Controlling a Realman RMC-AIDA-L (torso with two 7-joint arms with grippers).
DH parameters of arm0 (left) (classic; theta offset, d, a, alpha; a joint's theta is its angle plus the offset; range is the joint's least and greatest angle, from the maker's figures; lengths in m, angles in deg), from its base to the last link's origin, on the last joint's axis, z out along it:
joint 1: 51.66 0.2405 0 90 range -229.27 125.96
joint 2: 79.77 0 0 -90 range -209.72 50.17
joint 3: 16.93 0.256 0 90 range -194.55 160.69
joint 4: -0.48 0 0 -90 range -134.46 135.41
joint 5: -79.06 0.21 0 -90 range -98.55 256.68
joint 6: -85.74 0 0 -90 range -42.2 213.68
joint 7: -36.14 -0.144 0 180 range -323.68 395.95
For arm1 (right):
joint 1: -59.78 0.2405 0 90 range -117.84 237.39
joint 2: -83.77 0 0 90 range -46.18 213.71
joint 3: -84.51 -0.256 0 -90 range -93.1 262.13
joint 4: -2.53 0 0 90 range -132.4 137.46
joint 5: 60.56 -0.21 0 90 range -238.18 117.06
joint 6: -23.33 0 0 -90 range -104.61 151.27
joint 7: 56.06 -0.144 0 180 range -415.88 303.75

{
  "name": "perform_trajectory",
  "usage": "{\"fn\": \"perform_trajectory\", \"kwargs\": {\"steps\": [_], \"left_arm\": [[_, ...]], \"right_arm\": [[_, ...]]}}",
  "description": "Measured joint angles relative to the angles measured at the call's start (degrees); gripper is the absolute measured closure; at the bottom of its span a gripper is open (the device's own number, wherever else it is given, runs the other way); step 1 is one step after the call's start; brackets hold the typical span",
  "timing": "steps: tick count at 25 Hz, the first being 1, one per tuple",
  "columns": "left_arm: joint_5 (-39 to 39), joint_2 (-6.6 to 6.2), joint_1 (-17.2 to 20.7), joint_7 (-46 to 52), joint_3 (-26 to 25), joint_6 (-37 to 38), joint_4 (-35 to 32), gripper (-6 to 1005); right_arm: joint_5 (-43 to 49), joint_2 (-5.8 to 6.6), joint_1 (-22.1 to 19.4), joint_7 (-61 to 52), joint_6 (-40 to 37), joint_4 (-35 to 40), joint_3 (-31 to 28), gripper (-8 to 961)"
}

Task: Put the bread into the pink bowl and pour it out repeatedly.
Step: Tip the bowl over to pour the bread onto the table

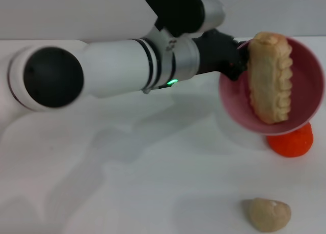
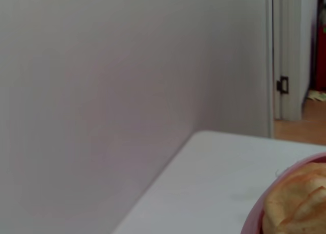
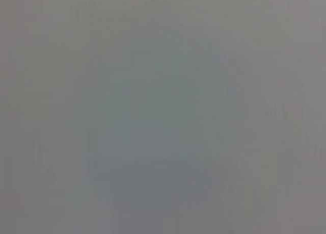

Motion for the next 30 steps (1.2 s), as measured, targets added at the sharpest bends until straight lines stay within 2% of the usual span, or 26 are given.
{"fn": "perform_trajectory", "kwargs": {"steps": [4, 10, 18, 30], "left_arm": [[0.12, 0.13, 0.16, -2.32, 3.89, 6.51, 0.03, 927], [0.66, 0.19, 0.18, -5.24, 6.74, 12.95, 1.52, 926], [0.76, 0.18, -0.56, -9.58, 6.54, 16.77, 6.07, 926], [3.0, 0.19, -0.5, -15.49, 5.8, 19.59, 9.21, 925]], "right_arm": [[0.1, -0.04, -0.03, 0.02, 0.33, 0.0, 0.15, 500], [0.1, -0.07, -0.1, -0.35, 1.78, 0.47, 0.52, 500], [-0.06, -0.07, -0.1, -0.54, 2.48, 0.81, 0.6, 499], [-0.11, -0.07, -0.09, -0.65, 3.34, 0.39, 0.77, 500]]}}
